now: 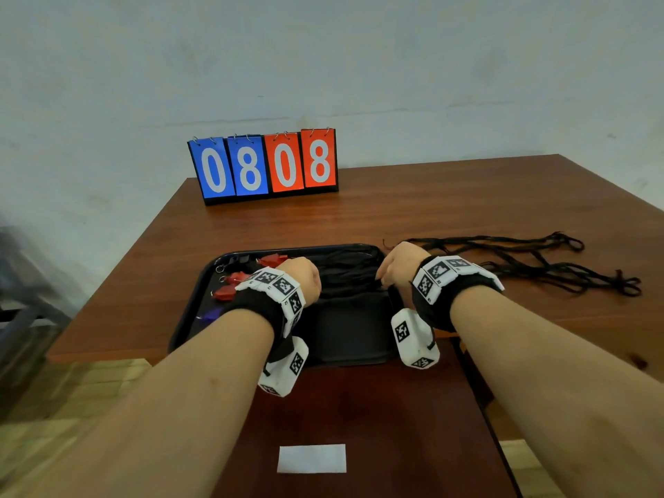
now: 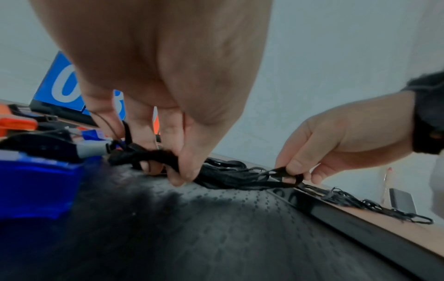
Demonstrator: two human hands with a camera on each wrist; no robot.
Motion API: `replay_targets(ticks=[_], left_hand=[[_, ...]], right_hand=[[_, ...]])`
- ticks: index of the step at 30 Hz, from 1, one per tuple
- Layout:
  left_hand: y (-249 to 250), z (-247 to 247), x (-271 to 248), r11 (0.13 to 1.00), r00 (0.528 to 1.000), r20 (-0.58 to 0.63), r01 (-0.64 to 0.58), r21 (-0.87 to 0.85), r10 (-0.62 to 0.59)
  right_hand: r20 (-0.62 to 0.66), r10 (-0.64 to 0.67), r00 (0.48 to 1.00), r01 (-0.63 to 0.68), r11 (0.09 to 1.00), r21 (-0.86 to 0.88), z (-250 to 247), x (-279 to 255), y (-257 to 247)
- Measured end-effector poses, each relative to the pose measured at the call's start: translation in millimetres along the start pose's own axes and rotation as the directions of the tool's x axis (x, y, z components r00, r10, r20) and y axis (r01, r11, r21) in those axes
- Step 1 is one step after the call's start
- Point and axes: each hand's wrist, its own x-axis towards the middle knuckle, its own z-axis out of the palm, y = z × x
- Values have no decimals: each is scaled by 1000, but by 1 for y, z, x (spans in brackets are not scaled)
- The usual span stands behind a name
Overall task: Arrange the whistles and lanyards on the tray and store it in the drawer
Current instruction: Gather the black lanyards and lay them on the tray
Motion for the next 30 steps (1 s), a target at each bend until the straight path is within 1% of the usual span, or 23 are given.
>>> replay_targets(ticks=[4, 8, 11, 13, 15, 18, 21, 26, 30], left_hand=[[0, 3, 4, 998, 1000, 14, 4, 69, -5], [-1, 4, 5, 996, 1000, 5, -11, 91, 10], [-4, 6, 5, 998, 998, -45, -30, 54, 33], [-3, 6, 3, 999, 996, -82, -41, 26, 44], [-1, 2, -2, 998, 991, -123, -57, 2, 57], [4, -4, -8, 997, 983, -174, -72, -32, 65], [13, -7, -13, 991, 975, -216, -79, -111, 54], [36, -4, -16, 970, 959, -270, -145, -197, 89], [59, 2, -12, 949, 957, -273, -177, -262, 103]], right_hand=[[14, -19, 1000, 20, 996, -84, 2, 5, -4], [18, 16, 1000, -14, 996, -88, 7, 6, 0], [-33, 49, 998, -47, 998, 53, 9, 5, 4], [-43, 48, 998, -45, 995, 85, 6, 3, 5], [-47, 63, 997, -59, 995, 81, 0, 0, 4], [-94, 65, 993, -53, 992, 118, -8, -4, 9], [-136, 74, 988, -56, 990, 132, -15, -10, 19], [-175, 141, 974, -116, 983, 142, -24, -17, 40], [-190, 196, 962, -176, 978, 115, -29, -20, 66]])
